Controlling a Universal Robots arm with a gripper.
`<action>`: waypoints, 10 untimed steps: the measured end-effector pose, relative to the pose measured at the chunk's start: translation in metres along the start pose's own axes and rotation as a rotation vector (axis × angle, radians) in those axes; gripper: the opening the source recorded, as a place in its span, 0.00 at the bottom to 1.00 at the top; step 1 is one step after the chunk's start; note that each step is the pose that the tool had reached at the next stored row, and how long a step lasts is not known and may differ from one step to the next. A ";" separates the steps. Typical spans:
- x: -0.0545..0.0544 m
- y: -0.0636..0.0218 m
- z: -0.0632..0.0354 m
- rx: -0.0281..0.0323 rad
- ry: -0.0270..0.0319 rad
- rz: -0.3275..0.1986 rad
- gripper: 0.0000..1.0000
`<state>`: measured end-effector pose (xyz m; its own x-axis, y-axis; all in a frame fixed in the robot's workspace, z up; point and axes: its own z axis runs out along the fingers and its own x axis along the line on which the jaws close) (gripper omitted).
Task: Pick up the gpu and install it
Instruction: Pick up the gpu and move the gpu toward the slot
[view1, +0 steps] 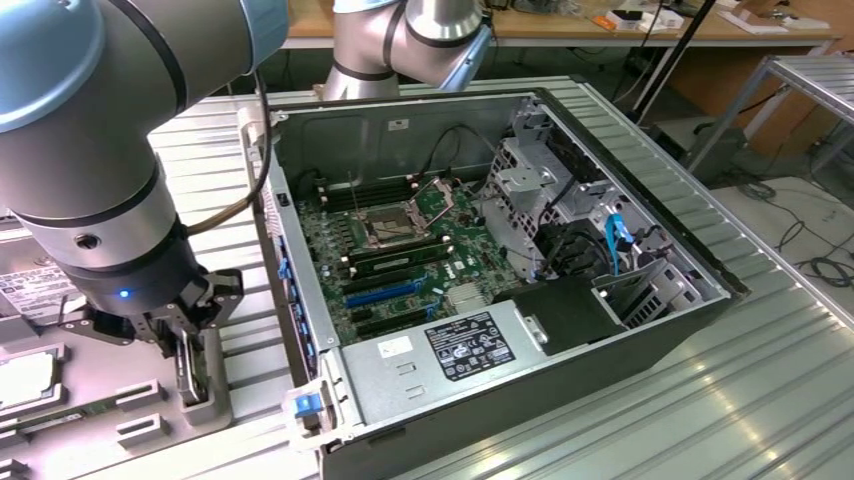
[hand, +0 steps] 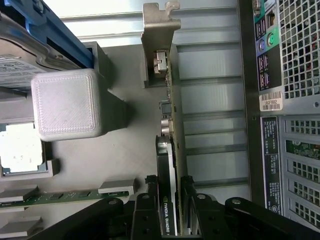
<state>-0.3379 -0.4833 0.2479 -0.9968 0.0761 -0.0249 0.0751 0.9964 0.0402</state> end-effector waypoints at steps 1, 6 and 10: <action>-0.001 0.0000 0.0000 0.0001 0.0004 0.000 0.31; -0.001 0.0001 0.0000 0.0001 0.0007 0.000 0.31; -0.001 0.0001 0.0000 0.0001 0.0007 0.000 0.27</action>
<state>-0.3364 -0.4834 0.2480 -0.9968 0.0761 -0.0242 0.0751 0.9964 0.0400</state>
